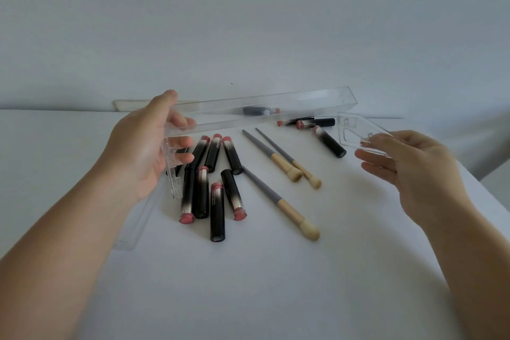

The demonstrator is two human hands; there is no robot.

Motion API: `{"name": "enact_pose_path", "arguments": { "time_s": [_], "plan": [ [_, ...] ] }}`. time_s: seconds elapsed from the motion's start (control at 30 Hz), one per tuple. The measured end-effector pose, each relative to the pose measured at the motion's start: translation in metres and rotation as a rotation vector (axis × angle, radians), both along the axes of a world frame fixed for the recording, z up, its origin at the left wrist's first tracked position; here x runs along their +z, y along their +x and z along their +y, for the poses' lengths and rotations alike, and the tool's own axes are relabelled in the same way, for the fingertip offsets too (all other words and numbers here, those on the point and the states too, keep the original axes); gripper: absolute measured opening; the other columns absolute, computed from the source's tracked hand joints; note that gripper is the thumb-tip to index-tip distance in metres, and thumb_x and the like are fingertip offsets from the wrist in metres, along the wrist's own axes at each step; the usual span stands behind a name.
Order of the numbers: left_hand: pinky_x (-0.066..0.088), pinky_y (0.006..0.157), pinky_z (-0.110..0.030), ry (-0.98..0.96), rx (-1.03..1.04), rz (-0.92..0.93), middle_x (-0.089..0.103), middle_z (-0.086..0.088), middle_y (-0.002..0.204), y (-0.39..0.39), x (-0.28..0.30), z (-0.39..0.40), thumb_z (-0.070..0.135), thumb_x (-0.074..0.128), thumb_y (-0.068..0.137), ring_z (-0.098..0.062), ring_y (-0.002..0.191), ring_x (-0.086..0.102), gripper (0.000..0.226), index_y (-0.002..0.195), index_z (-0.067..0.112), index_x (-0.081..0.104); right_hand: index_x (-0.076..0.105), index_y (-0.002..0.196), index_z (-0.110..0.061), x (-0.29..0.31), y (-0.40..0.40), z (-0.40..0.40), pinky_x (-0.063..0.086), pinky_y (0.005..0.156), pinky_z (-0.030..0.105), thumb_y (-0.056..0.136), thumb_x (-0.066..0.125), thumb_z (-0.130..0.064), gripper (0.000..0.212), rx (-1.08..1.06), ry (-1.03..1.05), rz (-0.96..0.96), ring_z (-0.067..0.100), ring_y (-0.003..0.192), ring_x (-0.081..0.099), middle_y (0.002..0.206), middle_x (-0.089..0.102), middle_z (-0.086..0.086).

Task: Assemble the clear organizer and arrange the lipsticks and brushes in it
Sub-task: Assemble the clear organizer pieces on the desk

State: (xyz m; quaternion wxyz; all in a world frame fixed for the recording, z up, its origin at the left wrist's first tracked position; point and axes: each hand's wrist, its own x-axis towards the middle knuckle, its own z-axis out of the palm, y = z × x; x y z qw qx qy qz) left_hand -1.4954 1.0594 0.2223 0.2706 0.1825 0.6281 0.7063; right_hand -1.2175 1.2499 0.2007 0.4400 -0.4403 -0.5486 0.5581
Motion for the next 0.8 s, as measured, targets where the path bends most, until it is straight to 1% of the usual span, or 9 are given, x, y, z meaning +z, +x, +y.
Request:
{"name": "enact_pose_path", "arguments": {
  "time_s": [0.1,0.2,0.3,0.37,0.47,0.53,0.57,0.67,0.8],
  "plan": [
    [0.056,0.05,-0.029,0.003,-0.012,-0.014,0.076,-0.007,0.095,0.002,0.002,0.0,0.044,0.061,0.094,-0.014,0.053,0.061,0.045,0.058,0.018,0.06,0.053,0.079,-0.011,-0.002,-0.005,-0.002,0.061,0.077,0.042,0.087,0.074,-0.013,0.023,-0.051,0.06,-0.052,0.024,0.08,0.077,0.096,0.073,0.018],
    [0.056,0.049,-0.029,0.01,-0.008,-0.022,0.076,-0.006,0.092,0.0,0.001,-0.001,0.044,0.061,0.095,-0.013,0.052,0.061,0.045,0.059,0.017,0.059,0.044,0.076,-0.012,-0.004,-0.01,0.001,0.061,0.076,0.041,0.088,0.071,-0.013,0.029,-0.052,0.028,-0.043,0.025,0.079,0.077,0.091,0.064,0.019],
    [0.056,0.049,-0.03,0.003,-0.038,-0.045,0.076,-0.006,0.09,0.004,0.001,-0.001,0.044,0.06,0.096,-0.014,0.052,0.06,0.047,0.058,0.017,0.059,0.051,0.081,-0.009,-0.008,-0.011,0.003,0.059,0.078,0.041,0.087,0.059,-0.001,0.014,0.019,-0.026,0.037,0.029,0.086,0.077,0.101,0.069,0.021],
    [0.056,0.049,-0.03,0.0,-0.05,-0.032,0.076,-0.006,0.089,0.007,0.002,0.0,0.043,0.06,0.097,-0.014,0.053,0.059,0.046,0.059,0.016,0.059,0.055,0.09,-0.007,-0.009,-0.011,0.004,0.058,0.078,0.04,0.086,0.053,0.008,0.016,0.059,-0.046,0.077,0.027,0.089,0.076,0.108,0.073,0.017],
    [0.055,0.048,-0.03,0.008,-0.073,-0.007,0.075,-0.006,0.087,0.009,0.003,0.001,0.043,0.059,0.097,-0.015,0.053,0.059,0.047,0.058,0.017,0.059,0.053,0.084,-0.009,-0.009,-0.01,0.005,0.048,0.06,0.03,0.086,0.054,0.002,0.012,0.046,-0.046,0.011,0.017,0.071,0.069,0.102,0.077,0.009],
    [0.054,0.047,-0.03,0.009,-0.11,-0.022,0.074,-0.005,0.085,0.012,0.004,0.001,0.043,0.057,0.098,-0.014,0.053,0.06,0.048,0.057,0.018,0.06,0.055,0.091,-0.019,-0.009,-0.011,0.005,0.037,0.05,0.026,0.083,0.054,-0.005,0.016,0.037,-0.053,-0.009,0.016,0.06,0.057,0.096,0.077,0.006],
    [0.054,0.046,-0.03,0.009,-0.124,-0.022,0.074,-0.005,0.085,0.013,0.005,0.0,0.042,0.057,0.098,-0.014,0.052,0.06,0.049,0.056,0.018,0.06,0.057,0.096,-0.024,-0.009,-0.013,0.004,0.034,0.049,0.027,0.08,0.052,-0.007,0.024,0.042,-0.053,-0.02,0.016,0.058,0.053,0.094,0.077,0.004],
    [0.054,0.047,-0.03,0.007,-0.122,0.014,0.074,-0.005,0.086,0.012,0.006,-0.002,0.042,0.056,0.099,-0.015,0.055,0.06,0.05,0.055,0.018,0.06,0.062,0.104,-0.032,-0.006,-0.015,0.002,0.032,0.046,0.027,0.073,0.047,-0.001,0.047,0.066,-0.071,-0.066,0.016,0.057,0.051,0.093,0.073,0.005],
    [0.054,0.048,-0.031,-0.017,-0.147,0.068,0.075,-0.004,0.085,0.014,0.005,-0.005,0.04,0.055,0.099,-0.013,0.057,0.061,0.051,0.052,0.02,0.062,0.067,0.095,-0.032,-0.006,-0.014,-0.002,0.033,0.039,0.021,0.082,0.045,-0.001,0.04,0.062,-0.075,-0.047,0.011,0.054,0.05,0.09,0.068,0.002]
  ]
}}
